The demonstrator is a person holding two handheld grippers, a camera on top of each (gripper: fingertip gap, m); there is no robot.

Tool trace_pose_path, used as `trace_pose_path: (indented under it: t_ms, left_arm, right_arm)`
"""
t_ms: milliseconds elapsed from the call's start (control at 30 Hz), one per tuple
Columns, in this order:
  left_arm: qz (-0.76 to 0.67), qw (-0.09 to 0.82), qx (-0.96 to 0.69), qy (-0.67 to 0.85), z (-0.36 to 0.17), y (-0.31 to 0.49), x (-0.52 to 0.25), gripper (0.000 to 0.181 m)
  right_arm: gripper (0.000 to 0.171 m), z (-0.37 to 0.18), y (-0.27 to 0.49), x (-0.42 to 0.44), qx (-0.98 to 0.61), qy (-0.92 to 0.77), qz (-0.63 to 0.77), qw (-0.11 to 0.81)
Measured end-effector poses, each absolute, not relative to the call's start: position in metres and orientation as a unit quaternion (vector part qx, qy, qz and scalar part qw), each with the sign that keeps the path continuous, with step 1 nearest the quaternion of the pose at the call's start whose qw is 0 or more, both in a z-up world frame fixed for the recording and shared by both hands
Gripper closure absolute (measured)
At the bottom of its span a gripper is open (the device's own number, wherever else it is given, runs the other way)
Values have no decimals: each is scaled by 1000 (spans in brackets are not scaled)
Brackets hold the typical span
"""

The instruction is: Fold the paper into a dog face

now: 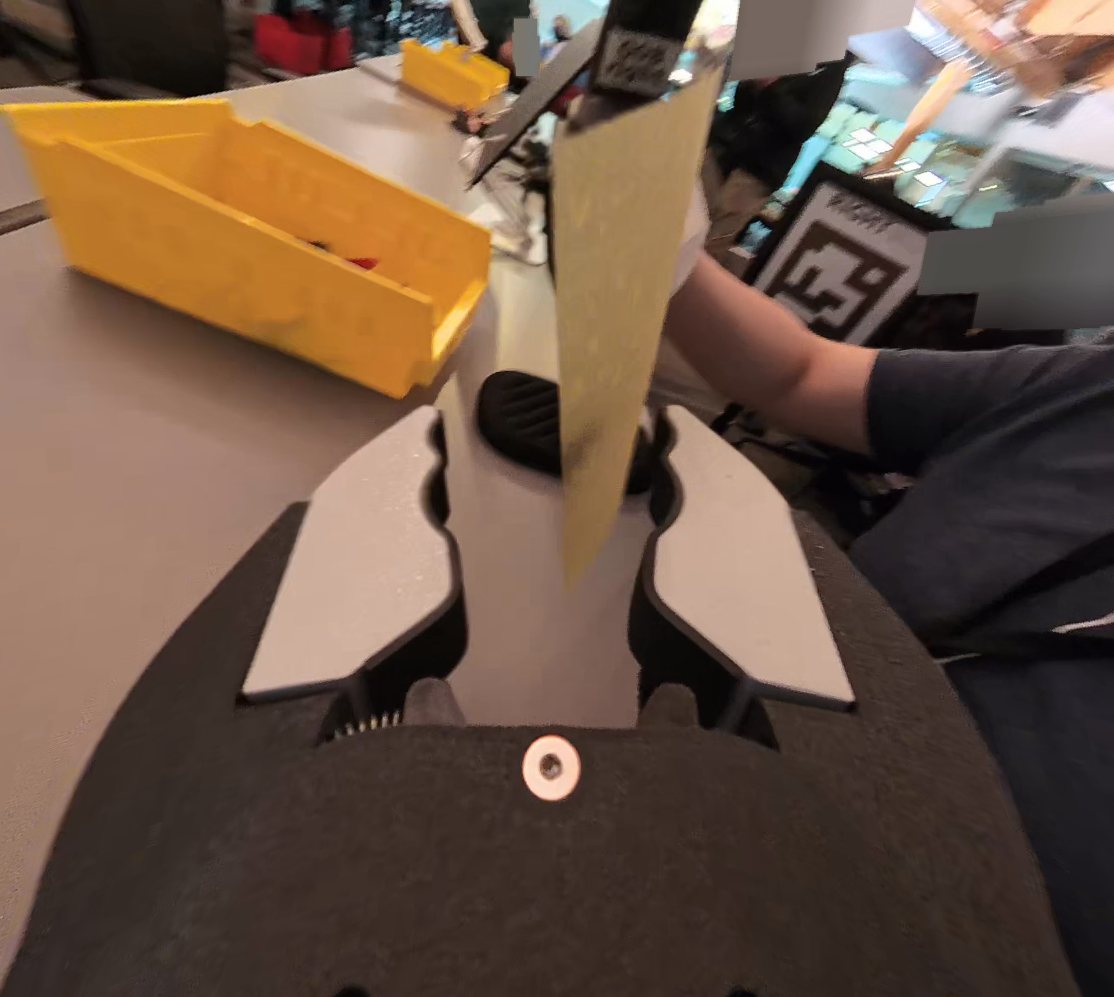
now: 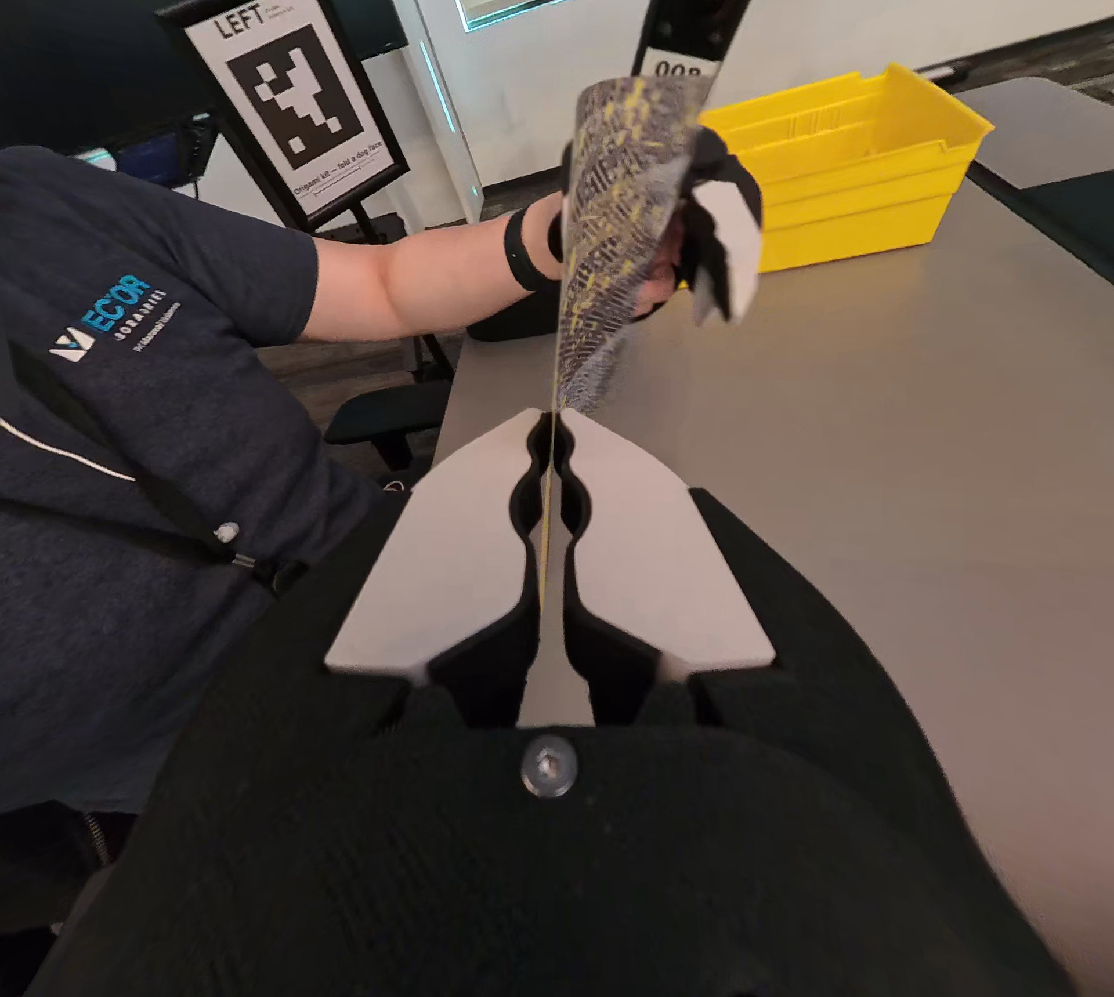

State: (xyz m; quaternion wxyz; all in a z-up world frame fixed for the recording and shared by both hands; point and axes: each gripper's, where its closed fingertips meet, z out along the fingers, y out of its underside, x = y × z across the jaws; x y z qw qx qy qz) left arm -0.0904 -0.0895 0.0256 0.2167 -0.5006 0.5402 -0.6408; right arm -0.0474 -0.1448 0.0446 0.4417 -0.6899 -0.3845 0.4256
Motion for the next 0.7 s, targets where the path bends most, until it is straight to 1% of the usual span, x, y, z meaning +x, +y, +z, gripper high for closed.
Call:
trace_pose_path:
  t_ms: [100, 133, 167, 200, 233, 267, 333, 367, 433, 467, 533, 633, 700]
  left_arm:
    - [-691, 185, -465, 522, 44, -100, -84, 159]
    - [-704, 181, -450, 518, 53, -101, -84, 179]
    - [-712, 182, -442, 515, 61, -101, -84, 181]
    - [-710, 189, -442, 515, 70, -100, -85, 181]
    - [-704, 196, -441, 522, 81, -100, -87, 181]
    - [-697, 197, -436, 534, 93, -102, -92, 181]
    - [-678, 194, -435, 560, 125, -108, -102, 181]
    - [-667, 193, -433, 575, 143, -112, -107, 181]
    - [-638, 198, -434, 604, 179, -121, -116, 181]
    - [-624, 201, -432, 619, 196, -126, -119, 181]
    - [-601, 206, -434, 639, 226, -135, -123, 181]
    - [-577, 207, -440, 656, 260, -148, -125, 181]
    - [-570, 207, -440, 663, 277, -156, -125, 181]
  right_arm:
    - [170, 36, -145, -40, -702, -367, 423, 441]
    - [170, 34, -145, -38, -704, -358, 421, 445]
    - [169, 36, -145, -37, -704, -349, 420, 455]
    - [162, 42, -147, -37, -697, -345, 416, 471]
    - [150, 52, -152, -36, -686, -352, 400, 495]
    - [142, 64, -158, -33, -673, -371, 364, 526]
    - [129, 89, -167, -19, -645, -422, 229, 594]
    - [127, 105, -169, -10, -621, -440, 151, 631]
    - [126, 135, -168, 7, -570, -467, -5, 676]
    - [120, 150, -167, 10, -544, -474, -65, 690]
    - [111, 178, -166, 7, -484, -484, -171, 709]
    - [105, 213, -178, -21, -333, -510, -323, 725]
    - [103, 228, -186, -39, -244, -515, -394, 721]
